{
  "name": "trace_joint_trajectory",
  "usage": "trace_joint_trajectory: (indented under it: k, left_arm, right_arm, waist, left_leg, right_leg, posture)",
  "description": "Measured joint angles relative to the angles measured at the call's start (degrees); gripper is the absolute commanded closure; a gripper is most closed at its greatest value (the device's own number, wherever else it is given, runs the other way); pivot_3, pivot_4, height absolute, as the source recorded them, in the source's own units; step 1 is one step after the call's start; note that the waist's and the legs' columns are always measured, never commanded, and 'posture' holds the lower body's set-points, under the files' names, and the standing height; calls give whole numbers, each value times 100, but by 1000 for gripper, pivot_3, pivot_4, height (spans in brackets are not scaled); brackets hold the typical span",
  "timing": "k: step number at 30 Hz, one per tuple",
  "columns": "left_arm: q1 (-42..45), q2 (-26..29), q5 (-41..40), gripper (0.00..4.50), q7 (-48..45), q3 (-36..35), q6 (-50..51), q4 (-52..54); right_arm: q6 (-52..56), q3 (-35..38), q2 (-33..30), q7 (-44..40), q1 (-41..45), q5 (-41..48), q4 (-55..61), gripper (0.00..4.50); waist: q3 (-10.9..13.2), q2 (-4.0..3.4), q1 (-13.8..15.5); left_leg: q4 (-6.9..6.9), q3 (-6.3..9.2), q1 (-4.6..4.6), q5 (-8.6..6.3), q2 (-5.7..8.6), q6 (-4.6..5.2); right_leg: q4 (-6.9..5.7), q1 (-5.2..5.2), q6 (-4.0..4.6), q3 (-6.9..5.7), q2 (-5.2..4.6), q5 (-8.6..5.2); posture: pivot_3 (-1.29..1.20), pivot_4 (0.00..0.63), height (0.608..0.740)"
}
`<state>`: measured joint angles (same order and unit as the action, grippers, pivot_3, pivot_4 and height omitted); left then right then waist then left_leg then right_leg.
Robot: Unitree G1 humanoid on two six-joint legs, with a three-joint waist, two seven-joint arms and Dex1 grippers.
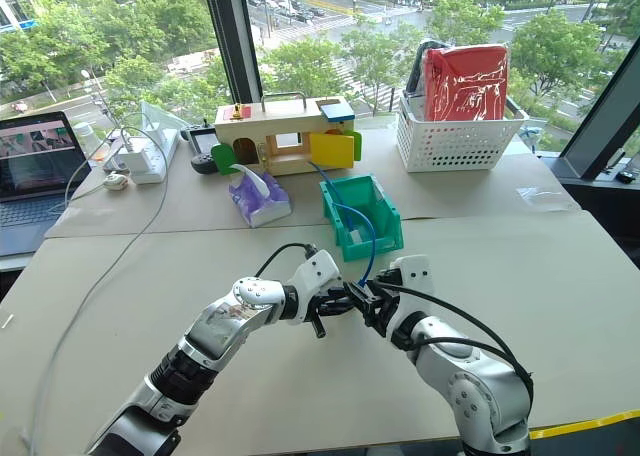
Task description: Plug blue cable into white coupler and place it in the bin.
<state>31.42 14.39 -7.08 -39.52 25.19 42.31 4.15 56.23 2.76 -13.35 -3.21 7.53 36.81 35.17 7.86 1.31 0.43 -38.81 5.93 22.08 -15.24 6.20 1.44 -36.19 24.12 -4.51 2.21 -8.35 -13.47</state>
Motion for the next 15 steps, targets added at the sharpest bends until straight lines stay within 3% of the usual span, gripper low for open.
trace_joint_trajectory:
  k: [7,10,15]
  left_arm:
    - [-2,7,7,3894,-1,0,7,13]
    - [-2,9,8,3894,-1,-1,7,13]
    - [-13,26,8,3894,-2,-2,16,36]
  right_arm:
    - [2,32,108,81,9,-65,0,1935]
    - [5,37,158,97,9,-63,0,2648]
    - [9,57,263,128,8,-75,-23,4362]
  waist:
    - [0,0,-6]
    - [0,0,-7]
    - [0,0,-10]
  left_leg:
    - [0,0,0,0,0,0]
    - [0,0,0,0,0,0]
    - [0,0,0,-1,0,1]
  right_leg:
    - [0,1,0,0,0,0]
    - [-1,1,0,0,0,0]
    - [-1,1,0,0,0,0]
  posture:
    - [0,150,740]
    - [0,150,740]
    - [0,150,740]
